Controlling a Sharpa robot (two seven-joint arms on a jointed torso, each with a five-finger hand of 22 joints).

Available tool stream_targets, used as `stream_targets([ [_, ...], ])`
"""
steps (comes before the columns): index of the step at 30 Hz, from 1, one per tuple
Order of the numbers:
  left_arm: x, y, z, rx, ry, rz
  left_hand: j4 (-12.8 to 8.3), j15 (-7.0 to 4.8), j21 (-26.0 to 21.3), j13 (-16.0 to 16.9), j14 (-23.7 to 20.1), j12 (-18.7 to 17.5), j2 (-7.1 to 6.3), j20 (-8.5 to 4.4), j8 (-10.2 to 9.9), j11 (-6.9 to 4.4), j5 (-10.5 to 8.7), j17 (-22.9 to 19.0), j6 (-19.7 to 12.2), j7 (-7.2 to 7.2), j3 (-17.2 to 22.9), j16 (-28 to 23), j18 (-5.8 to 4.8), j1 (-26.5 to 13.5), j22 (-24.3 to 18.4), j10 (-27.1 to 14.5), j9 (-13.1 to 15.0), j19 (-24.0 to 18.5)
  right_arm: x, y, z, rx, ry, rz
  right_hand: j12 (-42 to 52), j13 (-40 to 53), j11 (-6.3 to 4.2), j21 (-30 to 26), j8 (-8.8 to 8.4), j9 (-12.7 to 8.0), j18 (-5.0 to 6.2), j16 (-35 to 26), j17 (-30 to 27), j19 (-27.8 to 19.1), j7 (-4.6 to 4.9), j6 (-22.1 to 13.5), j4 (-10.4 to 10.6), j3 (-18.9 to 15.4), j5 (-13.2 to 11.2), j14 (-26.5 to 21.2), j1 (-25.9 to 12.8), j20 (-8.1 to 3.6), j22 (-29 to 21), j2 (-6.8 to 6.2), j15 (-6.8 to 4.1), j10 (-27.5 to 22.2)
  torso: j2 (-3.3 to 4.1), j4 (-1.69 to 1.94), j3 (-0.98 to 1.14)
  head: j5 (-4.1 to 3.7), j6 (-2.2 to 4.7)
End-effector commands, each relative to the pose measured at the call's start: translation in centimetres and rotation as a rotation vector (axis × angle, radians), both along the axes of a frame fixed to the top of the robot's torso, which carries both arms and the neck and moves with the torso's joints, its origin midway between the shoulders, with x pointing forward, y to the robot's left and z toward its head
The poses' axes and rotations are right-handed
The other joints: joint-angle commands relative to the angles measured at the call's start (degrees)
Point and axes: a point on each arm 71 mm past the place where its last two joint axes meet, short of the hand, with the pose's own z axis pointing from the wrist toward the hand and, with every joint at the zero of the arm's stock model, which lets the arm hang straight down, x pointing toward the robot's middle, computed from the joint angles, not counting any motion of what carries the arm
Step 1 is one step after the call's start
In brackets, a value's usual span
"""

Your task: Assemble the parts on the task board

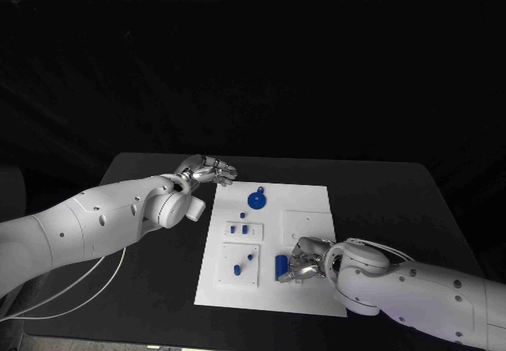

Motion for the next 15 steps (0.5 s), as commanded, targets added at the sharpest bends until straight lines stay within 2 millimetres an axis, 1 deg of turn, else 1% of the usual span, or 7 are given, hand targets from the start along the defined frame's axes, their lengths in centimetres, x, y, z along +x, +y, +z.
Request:
stream_targets([
  [1, 0.0, -0.2, 0.1, -0.004, -0.001, -0.017, 0.0, 0.23, -0.3, -0.1, 0.2, -0.2, 0.00, 0.17, 0.3, 0.02, -0.19, 0.1, -0.4, -0.07, -0.2, -0.4, -0.19, -0.4, 0.1, -0.4, -0.1, -0.1, -0.1, -1.3, -0.8, -0.024, 0.075, -0.037, 0.2, 0.1, -0.11, -0.1, -0.01, 0.1, 4.03, -0.2, 0.1, 0.3, 0.15, 0.3, -0.6, 0.5, -0.2, 0.1, 0.8, -0.05, 0.7, -1.55, -0.42, 0.3, -0.03, -0.03, 0.01, 0.02, -0.04],
  [2, 0.0, -0.2, 0.1, -0.004, 0.000, -0.017, 0.0, 0.23, -0.3, -0.1, 0.2, -0.2, 0.00, 0.17, 0.3, 0.02, -0.19, 0.1, -0.4, -0.07, -0.2, -0.4, -0.19, -0.4, 0.1, -0.4, -0.1, -0.1, -0.2, -1.4, -0.8, -0.018, 0.091, -0.043, 0.1, 0.0, -0.09, 0.0, -0.06, 0.1, 4.03, -0.2, 0.1, 0.2, 0.17, 0.2, -1.1, 0.4, -0.2, 0.1, 1.3, -0.08, 0.7, -2.23, -0.41, 0.1, -0.03, -0.04, 0.01, 0.03, -0.04],
  [4, 0.0, -0.1, 0.1, -0.003, 0.000, -0.017, 0.0, 0.23, -0.3, -0.1, 0.2, -0.2, -0.01, 0.17, 0.3, 0.01, -0.19, 0.1, -0.4, -0.07, -0.2, -0.4, -0.19, -0.4, 0.1, -0.4, -0.1, -0.1, -0.4, -1.8, -0.9, 0.008, 0.126, -0.064, -0.1, -0.1, -0.04, 0.0, -0.12, 0.1, 4.03, -0.3, 0.2, 0.2, 0.22, 0.1, -1.8, -0.1, -0.2, 0.1, 1.6, -0.07, 0.8, -2.90, -0.36, -0.1, -0.02, -0.02, 0.01, 0.06, -0.04],
  [5, 0.0, -0.1, 0.1, -0.002, 0.000, -0.016, 0.0, 0.23, -0.3, -0.1, 0.2, -0.2, -0.01, 0.17, 0.3, 0.01, -0.19, 0.1, -0.4, -0.07, -0.2, -0.4, -0.18, -0.3, 0.1, -0.4, -0.1, -0.1, -0.5, -1.9, -0.9, 0.016, 0.139, -0.070, -0.1, 0.0, 0.02, 0.0, -0.17, 0.2, 4.03, -0.3, 0.2, 0.1, 0.27, 0.0, -2.2, -0.8, -0.2, 0.1, 1.3, -0.02, 0.8, -3.14, -0.31, -0.1, -0.02, -0.02, 0.01, 0.06, -0.04],
  [8, 0.0, 0.0, 0.1, -0.002, 0.000, -0.015, 0.0, 0.23, -0.3, -0.1, 0.2, -0.2, -0.02, 0.16, 0.3, 0.01, -0.19, 0.1, -0.4, -0.08, -0.2, -0.4, -0.18, -0.3, 0.1, -0.4, -0.1, -0.1, -0.7, -2.2, -0.9, 0.037, 0.160, -0.081, -0.2, 0.1, 0.01, 0.0, -0.25, 0.3, 4.03, -0.3, 0.3, -0.4, 0.28, -0.1, -4.1, -5.0, -0.2, -0.1, -0.3, 0.03, 0.9, -2.48, -0.32, -0.4, -0.02, -0.07, 0.02, 0.06, -0.04],
  [9, -0.1, 0.0, 0.1, -0.001, 0.000, -0.014, 0.0, 0.23, -0.3, -0.1, 0.2, -0.2, -0.02, 0.17, 0.3, 0.01, -0.19, 0.1, -0.4, -0.07, -0.2, -0.4, -0.18, -0.3, 0.1, -0.4, -0.1, -0.1, -0.7, -2.3, -0.9, 0.042, 0.164, -0.084, -0.2, 0.1, -0.01, 0.0, -0.26, 0.4, 4.03, -0.3, 0.4, -0.5, 0.25, -0.1, -4.4, -5.8, -0.2, -0.1, -0.6, -0.01, 0.9, -2.31, -0.34, -0.5, -0.01, -0.09, 0.03, 0.08, -0.04],
  [15, 0.0, 0.0, 0.1, -0.001, 0.001, -0.014, 0.1, 0.23, -0.3, -0.1, 0.2, -0.2, -0.04, 0.18, 0.3, 0.02, -0.20, 0.2, -0.4, -0.07, -0.3, -0.5, -0.19, -0.4, 0.1, -0.4, -0.1, -0.1, -0.8, -2.5, -0.8, 0.069, 0.175, -0.097, -0.3, 0.1, -0.06, -0.2, -0.37, 0.5, 4.03, -0.4, 0.4, -0.7, 0.21, -0.2, -5.1, -7.2, -0.2, -0.2, -1.4, -0.13, 0.8, -2.42, -0.38, -0.6, 0.01, -0.03, 0.10, 0.14, -0.03],
])
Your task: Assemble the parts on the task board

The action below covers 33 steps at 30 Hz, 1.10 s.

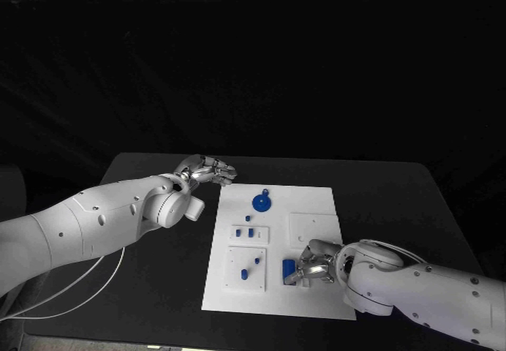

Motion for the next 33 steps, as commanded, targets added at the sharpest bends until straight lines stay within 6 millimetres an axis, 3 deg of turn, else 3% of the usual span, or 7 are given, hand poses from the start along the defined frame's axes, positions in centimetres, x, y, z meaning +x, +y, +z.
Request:
stream_targets([
  [1, 0.0, -0.2, 0.1, -0.004, -0.002, -0.017, 0.1, 0.23, -0.3, -0.1, 0.2, -0.2, -0.04, 0.18, 0.3, 0.02, -0.20, 0.1, -0.4, -0.07, -0.3, -0.2, -0.19, -0.4, 0.1, -0.4, -0.1, -0.1, -0.5, -0.4, -0.6, 0.022, 0.064, -0.023, -0.3, 0.0, 0.15, -0.2, -0.43, -0.1, 4.00, -0.4, 0.1, -0.5, 0.31, -0.3, -0.1, -0.6, -0.2, -0.2, -0.7, 0.08, 0.8, 0.06, -0.39, -0.4, 0.03, 0.06, 0.06, 0.00, -0.01],
  [15, 0.1, -0.3, 0.1, -0.003, -0.002, -0.016, 0.2, 0.24, -0.3, -0.1, 0.2, -0.1, -0.05, 0.18, 0.3, 0.02, -0.19, 0.2, -0.4, -0.07, -0.3, -0.3, -0.19, -0.5, 0.1, -0.4, -0.1, -0.1, 0.7, -1.6, 0.7, 0.123, -0.023, -0.097, -0.3, 0.1, 0.08, -0.4, -0.55, 0.0, 4.00, -0.5, 0.2, -0.5, 0.24, -0.3, -0.1, -1.1, -0.1, -0.2, -1.4, -0.18, 0.7, 1.62, -0.48, -0.4, 0.01, 0.01, 0.03, -0.44, 0.51],
  [24, 0.2, -0.1, 0.0, -0.001, -0.002, -0.012, 0.1, 0.23, -0.4, -0.1, 0.2, -0.1, -0.05, 0.17, 0.3, 0.02, -0.19, 0.2, -0.4, -0.08, -0.3, -0.4, -0.18, -0.4, 0.2, -0.4, -0.1, -0.1, 1.3, -2.3, 2.8, 0.201, -0.045, -0.125, -0.4, 0.1, 0.10, -0.4, -0.67, 0.0, 4.00, -0.5, 0.2, -0.4, 0.27, -0.4, -0.3, -1.0, 0.0, -0.2, -1.0, -0.26, 0.7, 2.08, -0.47, -0.4, 0.02, 0.08, 0.01, -1.02, 0.87],
  [28, 0.1, -0.1, 0.0, -0.002, -0.002, -0.013, 0.1, 0.23, -0.4, -0.1, 0.2, -0.1, -0.05, 0.17, 0.3, 0.02, -0.19, 0.2, -0.4, -0.09, -0.3, -0.4, -0.17, -0.4, 0.2, -0.4, -0.1, -0.1, 2.0, -3.9, 4.0, 0.194, -0.068, -0.147, -0.2, 0.3, 0.15, -0.4, -0.77, 0.0, 4.00, -0.5, 0.2, -0.2, 0.31, -0.4, -0.8, -0.6, -0.1, -0.1, -0.1, -0.34, 0.7, 2.99, -0.42, -0.2, -0.02, 0.03, 0.02, -1.33, 1.09],
  [33, 0.1, -0.1, 0.1, -0.004, -0.005, -0.014, 0.2, 0.23, -0.4, -0.1, 0.2, -0.1, -0.04, 0.17, 0.3, 0.02, -0.19, 0.3, -0.4, -0.09, -0.3, -0.4, -0.17, -0.4, 0.2, -0.4, -0.1, -0.1, 2.7, -7.6, 4.6, 0.099, -0.059, -0.174, -0.1, 0.4, 0.19, -0.3, -0.82, 0.1, 4.00, -0.6, 0.3, 0.0, 0.36, -0.3, -1.8, 1.8, -0.2, 0.0, 3.6, -0.41, 0.7, 4.53, -0.37, 0.0, -0.06, -0.05, -0.08, -2.02, 1.30],
])
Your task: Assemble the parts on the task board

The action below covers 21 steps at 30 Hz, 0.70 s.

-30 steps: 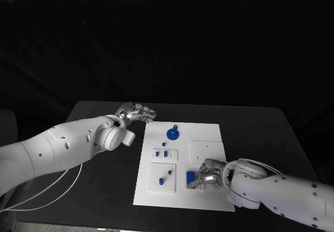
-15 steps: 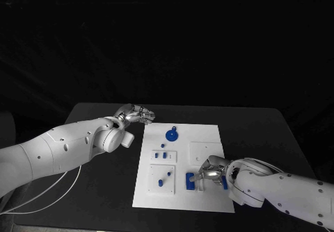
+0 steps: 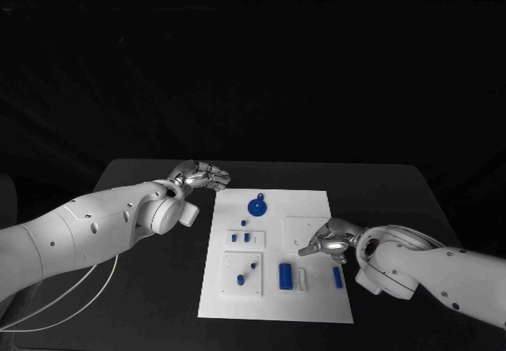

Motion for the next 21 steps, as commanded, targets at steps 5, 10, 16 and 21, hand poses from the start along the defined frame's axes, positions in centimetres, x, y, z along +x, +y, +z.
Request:
stream_targets([
  [5, -0.1, -0.2, 0.2, -0.011, -0.008, -0.015, 0.2, 0.22, -0.4, -0.1, 0.2, -0.1, 0.00, 0.17, 0.4, -0.01, -0.19, 0.2, -0.4, -0.11, -0.3, -0.4, -0.17, -0.4, 0.1, -0.3, -0.1, -0.1, 0.1, -4.4, -0.5, -0.164, 0.068, -0.011, 0.0, 0.1, 0.26, 0.0, 0.05, 0.2, 4.00, -0.4, 0.1, 0.3, 0.44, 0.2, -0.6, 2.9, -0.2, 0.3, 3.4, -0.20, 0.8, 0.77, -0.08, 0.2, -0.07, -0.14, -0.07, -1.43, 0.21],
  [10, -0.1, 0.0, 0.1, -0.012, -0.005, -0.014, 0.2, 0.22, -0.4, -0.1, 0.2, -0.1, 0.01, 0.17, 0.4, -0.01, -0.19, 0.2, -0.4, -0.11, -0.3, -0.4, -0.17, -0.4, 0.1, -0.3, -0.1, -0.1, -0.7, -6.2, -1.1, -0.264, 0.116, -0.004, 0.0, 0.2, 0.30, 0.0, 0.07, 0.2, 3.95, -0.5, 0.1, 0.3, 0.47, 0.3, -0.4, 2.9, -0.2, 0.3, 3.1, -0.07, 0.8, 0.70, -0.02, 0.2, -0.06, -0.24, 0.05, -2.06, 0.12],
  [16, -0.1, -0.1, 0.1, -0.013, -0.003, -0.017, 0.2, 0.21, -0.4, -0.1, 0.3, -0.1, 0.01, 0.16, 0.4, -0.02, -0.20, 0.2, -0.3, -0.12, -0.3, -0.4, -0.16, -0.4, 0.1, -0.3, -0.1, -0.1, -1.9, -6.4, -2.1, -0.344, 0.177, 0.044, -0.5, -0.2, 0.39, 0.1, 0.00, 0.1, 3.83, -0.5, 0.1, 0.2, 0.55, 0.5, 2.1, 2.0, -0.2, 0.4, -0.6, 0.56, 0.9, 1.05, 0.12, -0.1, -0.16, -0.33, 0.07, -2.48, -0.07],
  [21, -0.2, -0.1, 0.0, -0.013, 0.000, -0.019, 0.2, 0.21, -0.4, -0.1, 0.3, -0.1, 0.02, 0.16, 0.4, -0.03, -0.20, 0.2, -0.3, -0.12, -0.3, -0.4, -0.17, -0.4, 0.1, -0.3, -0.1, 0.0, -2.4, -5.7, -3.0, -0.352, 0.188, 0.050, -0.6, -0.4, 0.39, 0.1, -0.09, 0.1, 3.95, -0.5, 0.1, 0.0, 0.52, 0.5, 2.9, 1.4, -0.2, 0.4, -2.0, 0.73, 0.9, 1.06, 0.10, -0.2, -0.09, -0.25, 0.14, -2.68, -0.16],
])
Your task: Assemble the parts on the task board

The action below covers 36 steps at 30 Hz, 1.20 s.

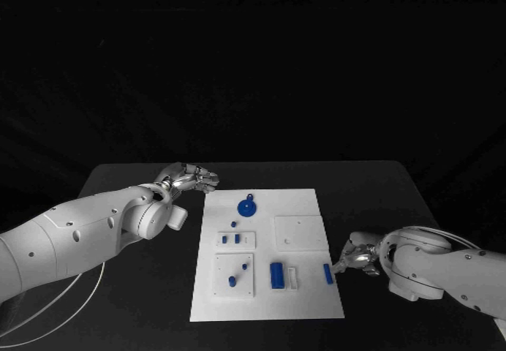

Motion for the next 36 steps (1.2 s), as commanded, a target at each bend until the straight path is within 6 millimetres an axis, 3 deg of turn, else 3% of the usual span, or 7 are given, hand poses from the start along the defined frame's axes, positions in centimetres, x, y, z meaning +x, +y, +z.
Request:
stream_targets([
  [1, 0.0, -0.3, 0.1, -0.012, -0.001, -0.019, 0.1, 0.21, -0.2, -0.1, 0.3, -0.1, 0.02, 0.17, 0.2, -0.03, -0.20, 0.1, -0.3, -0.12, -0.2, -0.2, -0.16, -0.4, 0.1, -0.3, -0.1, 0.0, -0.5, 0.3, -0.7, -0.078, 0.030, 0.035, -0.4, -0.1, 0.20, 0.1, -0.10, 0.0, 3.94, -0.3, 0.1, 0.0, 0.39, 0.1, 0.8, -0.3, -0.2, 0.3, -1.3, 0.32, 0.9, -0.10, 0.00, -0.4, 0.05, 0.09, 0.05, 0.02, -0.03],
  [12, -0.1, -0.4, 0.0, -0.012, 0.005, -0.024, 0.1, 0.21, -0.2, -0.1, 0.3, -0.1, 0.03, 0.17, 0.2, -0.03, -0.21, 0.1, -0.3, -0.12, -0.2, -0.2, -0.17, -0.5, 0.1, -0.3, -0.1, 0.0, -0.4, 1.2, -1.9, -0.095, 0.008, 0.045, -0.6, -0.1, 0.06, 0.1, -0.32, -0.1, 4.00, -0.4, 0.1, -0.5, 0.30, 0.1, 2.8, -2.3, -0.2, 0.1, -5.1, 0.37, 1.0, -0.36, -0.11, -0.5, 0.04, 0.14, -0.07, 0.11, -0.25],
  [14, -0.1, -0.4, 0.0, -0.012, 0.006, -0.025, 0.1, 0.21, -0.2, -0.1, 0.3, -0.1, 0.04, 0.17, 0.2, -0.03, -0.21, 0.1, -0.3, -0.12, -0.2, -0.2, -0.17, -0.5, 0.1, -0.3, -0.1, 0.0, -0.5, 1.5, -2.2, -0.095, -0.002, 0.046, -0.6, -0.1, 0.02, 0.1, -0.33, 0.0, 4.00, -0.3, 0.2, -0.6, 0.27, 0.2, 2.6, -2.7, -0.2, 0.1, -5.3, 0.29, 1.0, 0.03, -0.14, -0.5, 0.04, 0.17, -0.08, 0.13, -0.36],
  [18, -0.1, -0.3, 0.0, -0.011, 0.009, -0.026, 0.1, 0.21, -0.2, -0.1, 0.3, -0.1, 0.05, 0.17, 0.2, -0.03, -0.22, 0.2, -0.3, -0.12, -0.3, -0.3, -0.17, -0.5, 0.1, -0.3, -0.1, 0.0, -0.3, 2.0, -2.5, -0.110, -0.014, 0.062, -0.4, 0.1, -0.05, 0.3, -0.38, 0.0, 4.00, -0.3, 0.2, -0.9, 0.20, 0.3, 1.1, -3.9, -0.2, 0.1, -5.0, 0.14, 1.1, 2.35, -0.21, -0.3, 0.06, 0.18, -0.06, 0.20, -0.46],
  [21, -0.1, -0.3, 0.0, -0.010, 0.010, -0.025, 0.2, 0.21, -0.2, -0.1, 0.3, -0.1, 0.05, 0.17, 0.2, -0.03, -0.23, 0.2, -0.3, -0.12, -0.3, -0.3, -0.17, -0.5, 0.1, -0.3, -0.1, 0.0, -0.3, 2.3, -2.7, -0.109, -0.024, 0.064, -0.4, 0.1, -0.06, 0.3, -0.40, 0.0, 4.00, -0.4, 0.2, -0.9, 0.18, 0.4, 0.6, -4.1, -0.2, 0.1, -4.9, 0.11, 1.1, 2.76, -0.22, -0.3, 0.03, 0.16, -0.06, 0.19, -0.40],
  [30, -0.1, -0.3, -0.1, -0.010, 0.015, -0.027, 0.2, 0.21, -0.3, -0.1, 0.3, 0.0, 0.04, 0.17, 0.2, -0.03, -0.26, 0.3, -0.4, -0.11, -0.3, -0.3, -0.17, -0.6, 0.2, -0.2, -0.1, 0.0, 0.0, 2.6, -2.9, -0.128, -0.045, 0.068, 0.0, 0.5, -0.14, 0.4, -0.38, -0.1, 4.00, -0.4, 0.2, -0.8, 0.10, 0.8, -1.4, -1.9, -0.2, 0.2, -1.7, 0.09, 1.0, 5.61, -0.28, 0.4, 0.00, 0.12, -0.09, 0.30, -0.49],
  [36, -0.1, -0.2, -0.1, -0.009, 0.018, -0.027, 0.3, 0.21, -0.3, -0.1, 0.3, 0.0, 0.04, 0.17, 0.2, -0.04, -0.28, 0.3, -0.4, -0.10, -0.4, -0.3, -0.17, -0.7, 0.2, -0.2, -0.1, 0.0, 0.2, 2.3, -3.0, -0.130, -0.050, 0.062, 0.0, 0.6, -0.06, 0.5, -0.55, -0.2, 4.00, -0.6, 0.1, -0.4, 0.17, 1.1, -0.8, 3.6, -0.2, 0.3, 0.3, 0.54, 0.9, 4.87, -0.19, 0.8, 0.00, 0.11, -0.11, 0.20, -0.60],
])
